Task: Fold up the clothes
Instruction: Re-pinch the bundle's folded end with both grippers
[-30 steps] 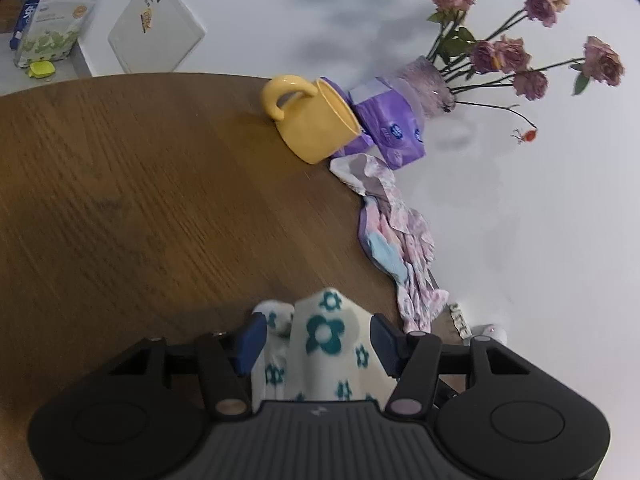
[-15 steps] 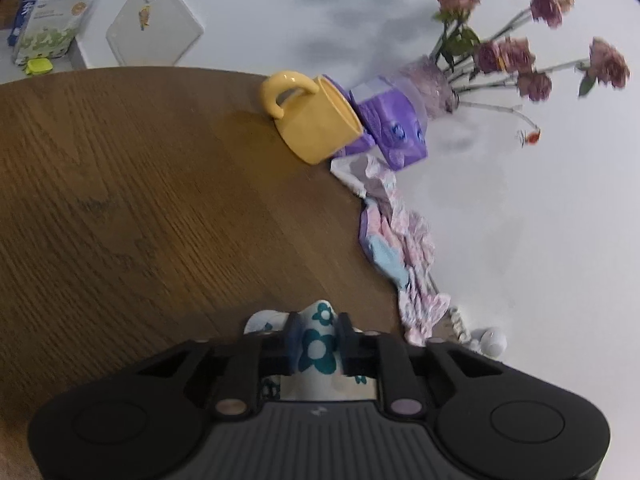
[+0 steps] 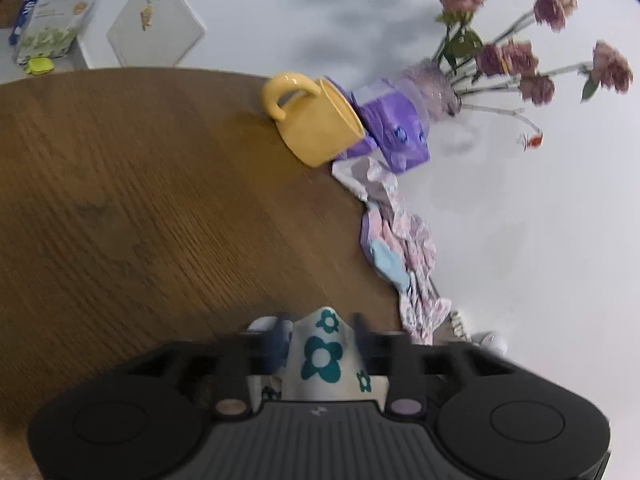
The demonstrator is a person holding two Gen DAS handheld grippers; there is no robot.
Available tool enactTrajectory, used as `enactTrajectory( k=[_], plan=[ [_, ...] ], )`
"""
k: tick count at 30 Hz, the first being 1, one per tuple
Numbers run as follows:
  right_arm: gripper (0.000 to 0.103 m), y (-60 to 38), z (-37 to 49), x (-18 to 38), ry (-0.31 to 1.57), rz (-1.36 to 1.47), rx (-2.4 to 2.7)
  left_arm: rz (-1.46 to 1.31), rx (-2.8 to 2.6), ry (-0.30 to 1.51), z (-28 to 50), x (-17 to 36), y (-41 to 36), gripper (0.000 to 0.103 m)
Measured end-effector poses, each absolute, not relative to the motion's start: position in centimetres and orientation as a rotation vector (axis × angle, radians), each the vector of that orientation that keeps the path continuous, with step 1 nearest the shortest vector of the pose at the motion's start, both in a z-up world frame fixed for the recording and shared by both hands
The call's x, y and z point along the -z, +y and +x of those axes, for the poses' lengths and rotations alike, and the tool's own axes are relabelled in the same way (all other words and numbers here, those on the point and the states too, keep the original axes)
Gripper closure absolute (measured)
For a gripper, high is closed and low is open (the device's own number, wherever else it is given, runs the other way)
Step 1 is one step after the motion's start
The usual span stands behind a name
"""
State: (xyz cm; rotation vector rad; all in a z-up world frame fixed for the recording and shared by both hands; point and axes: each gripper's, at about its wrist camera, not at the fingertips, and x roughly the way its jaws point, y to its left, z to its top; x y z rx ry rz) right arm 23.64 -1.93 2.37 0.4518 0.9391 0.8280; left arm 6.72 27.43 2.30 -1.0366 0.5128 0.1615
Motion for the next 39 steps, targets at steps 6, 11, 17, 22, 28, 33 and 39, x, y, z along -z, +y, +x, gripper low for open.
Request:
enactTrajectory(
  k=[6,11,17,22,28,33,39],
  plan=[
    [0.067,-3.8,21.6,-3.3,0.885,0.39,-0.834,-0.972,-0.153,0.513,4.9,-3.0,26.3,0.048],
    [0.08,-3.0,21.5,-2.5,0.921,0.383,-0.848,-0.988,-0.128,0.524,4.9,-2.6,25.5,0.08],
    [0.096,-2.8,21.3,-2.2,0.937,0.399,-0.853,-0.998,-0.135,0.522,4.7,-2.3,25.3,0.089],
    [0.083,-3.0,21.3,-2.5,0.945,0.411,-0.829,-1.058,-0.138,0.511,4.2,-2.1,25.6,0.06],
    [0.077,-4.2,19.5,-3.2,0.925,0.383,-0.837,-1.019,-0.1,0.552,3.0,-2.5,24.6,0.053],
    [0.084,-4.1,19.2,-2.7,0.935,0.383,-0.847,-1.025,-0.091,0.562,3.2,-1.9,24.1,0.076],
    [0.093,-4.3,19.2,-2.7,0.94,0.403,-0.845,-1.03,-0.1,0.55,3.0,-2.0,23.7,0.085]
  ],
)
